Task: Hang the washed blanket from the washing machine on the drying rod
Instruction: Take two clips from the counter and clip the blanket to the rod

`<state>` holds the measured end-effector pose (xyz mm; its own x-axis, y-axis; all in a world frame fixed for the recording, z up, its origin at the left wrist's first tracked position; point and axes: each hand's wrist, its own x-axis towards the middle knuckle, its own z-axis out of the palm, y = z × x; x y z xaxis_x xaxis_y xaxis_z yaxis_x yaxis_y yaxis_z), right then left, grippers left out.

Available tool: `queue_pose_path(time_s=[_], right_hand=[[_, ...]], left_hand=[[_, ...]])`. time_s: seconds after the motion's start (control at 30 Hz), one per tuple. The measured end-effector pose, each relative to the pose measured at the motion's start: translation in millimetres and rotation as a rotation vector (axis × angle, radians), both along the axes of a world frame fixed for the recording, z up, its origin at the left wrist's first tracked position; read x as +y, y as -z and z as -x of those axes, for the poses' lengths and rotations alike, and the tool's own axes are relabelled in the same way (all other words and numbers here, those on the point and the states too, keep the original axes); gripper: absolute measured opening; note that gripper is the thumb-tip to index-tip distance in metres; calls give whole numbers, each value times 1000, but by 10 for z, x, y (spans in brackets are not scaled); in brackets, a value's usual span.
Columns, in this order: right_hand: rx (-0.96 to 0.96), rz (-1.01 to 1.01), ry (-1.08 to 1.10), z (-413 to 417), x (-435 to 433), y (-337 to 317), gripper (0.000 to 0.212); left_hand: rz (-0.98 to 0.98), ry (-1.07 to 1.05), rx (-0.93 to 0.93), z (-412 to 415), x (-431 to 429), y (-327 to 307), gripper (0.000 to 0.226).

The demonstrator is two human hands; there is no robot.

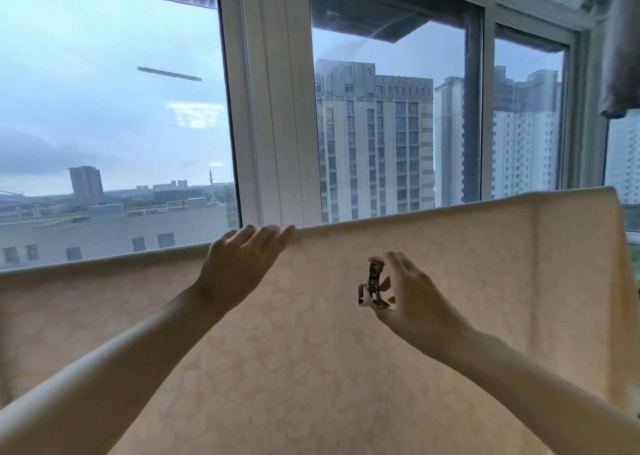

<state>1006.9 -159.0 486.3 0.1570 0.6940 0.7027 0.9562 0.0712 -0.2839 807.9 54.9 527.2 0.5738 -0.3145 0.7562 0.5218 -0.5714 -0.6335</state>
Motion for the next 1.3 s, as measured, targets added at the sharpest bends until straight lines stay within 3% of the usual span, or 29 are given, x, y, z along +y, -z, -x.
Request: queue_pose_path(time_s=[0.67, 0.9, 1.3], right_hand=[[18, -19, 214, -1009, -293, -99, 59], [43, -33, 197, -1541, -648, -74, 67], [0, -9, 143, -2474, -1304, -74, 61]], left_hand=[[-28, 59, 20, -1840, -382, -43, 50], [40, 21, 29, -2324, -586, -36, 52], [229, -83, 86, -3062, -940, -131, 55]])
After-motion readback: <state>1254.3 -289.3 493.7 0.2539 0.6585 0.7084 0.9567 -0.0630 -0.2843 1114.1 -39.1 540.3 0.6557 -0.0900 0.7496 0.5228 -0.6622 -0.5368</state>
